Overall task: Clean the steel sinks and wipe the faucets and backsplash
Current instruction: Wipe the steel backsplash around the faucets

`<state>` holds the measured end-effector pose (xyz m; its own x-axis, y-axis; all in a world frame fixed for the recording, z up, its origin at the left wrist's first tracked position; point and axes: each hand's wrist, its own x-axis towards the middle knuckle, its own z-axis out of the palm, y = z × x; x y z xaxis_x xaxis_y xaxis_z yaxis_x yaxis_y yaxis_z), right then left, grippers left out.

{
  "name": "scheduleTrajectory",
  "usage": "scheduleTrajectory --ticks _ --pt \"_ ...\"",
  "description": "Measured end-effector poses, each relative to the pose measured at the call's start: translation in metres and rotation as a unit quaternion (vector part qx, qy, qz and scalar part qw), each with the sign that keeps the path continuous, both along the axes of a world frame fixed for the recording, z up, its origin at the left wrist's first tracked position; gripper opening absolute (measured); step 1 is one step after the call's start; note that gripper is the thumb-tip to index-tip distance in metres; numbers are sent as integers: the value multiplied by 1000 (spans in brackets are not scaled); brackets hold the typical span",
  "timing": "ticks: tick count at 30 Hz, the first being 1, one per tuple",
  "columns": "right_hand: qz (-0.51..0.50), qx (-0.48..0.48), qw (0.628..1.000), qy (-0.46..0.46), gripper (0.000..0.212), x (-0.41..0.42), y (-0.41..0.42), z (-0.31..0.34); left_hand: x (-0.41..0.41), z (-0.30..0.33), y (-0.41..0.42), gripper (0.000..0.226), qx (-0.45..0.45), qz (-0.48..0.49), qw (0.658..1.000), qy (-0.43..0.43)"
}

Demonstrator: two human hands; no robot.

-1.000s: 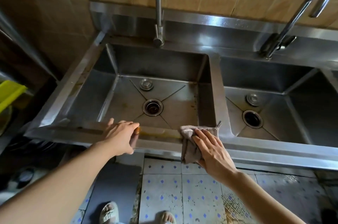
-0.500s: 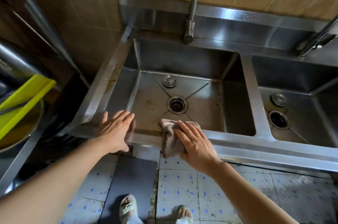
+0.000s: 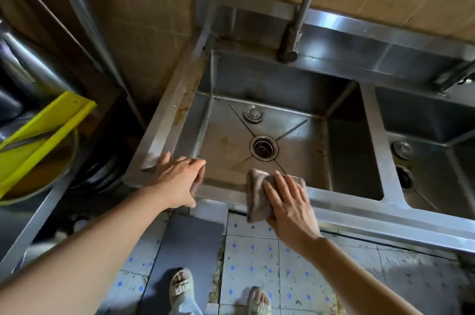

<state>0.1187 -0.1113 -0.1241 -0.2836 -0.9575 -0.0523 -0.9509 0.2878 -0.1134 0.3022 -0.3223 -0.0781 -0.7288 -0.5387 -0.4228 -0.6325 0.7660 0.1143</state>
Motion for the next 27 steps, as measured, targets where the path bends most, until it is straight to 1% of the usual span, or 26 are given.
scheduleTrajectory --ticks 2,3,4,6,7,9,13,16,19,22,24,27 --pt "23 -14 1000 -6 69 29 -31 1 8 4 -5 101 31 -4 999 8" --pt "34 -19 999 -8 67 41 -45 1 14 6 -9 109 46 4 999 22" --pt "44 -24 999 -11 66 53 -59 1 21 9 -15 112 60 21 997 44" --pt "58 -27 998 -18 66 75 -85 2 38 13 -30 107 70 70 990 99" --pt "64 -26 997 -23 67 86 -98 3 46 15 -38 101 59 91 987 120" --pt "77 -25 996 -36 70 107 -121 2 61 17 -50 89 38 125 980 150" --pt "94 -7 994 -60 79 144 -161 7 92 13 -68 70 42 195 962 188" --pt "83 -18 993 -84 79 152 -169 9 111 8 -77 67 60 227 956 177" --pt "47 -19 995 -80 75 161 -165 13 120 4 -87 64 83 229 952 183" --pt "16 26 997 -74 81 180 -167 13 121 0 -98 60 89 241 944 207" --pt "9 41 996 -77 89 186 -177 16 117 -1 -106 58 96 253 938 216" --pt "-16 72 986 -151 98 179 -201 21 110 -3 -121 56 103 264 931 231"
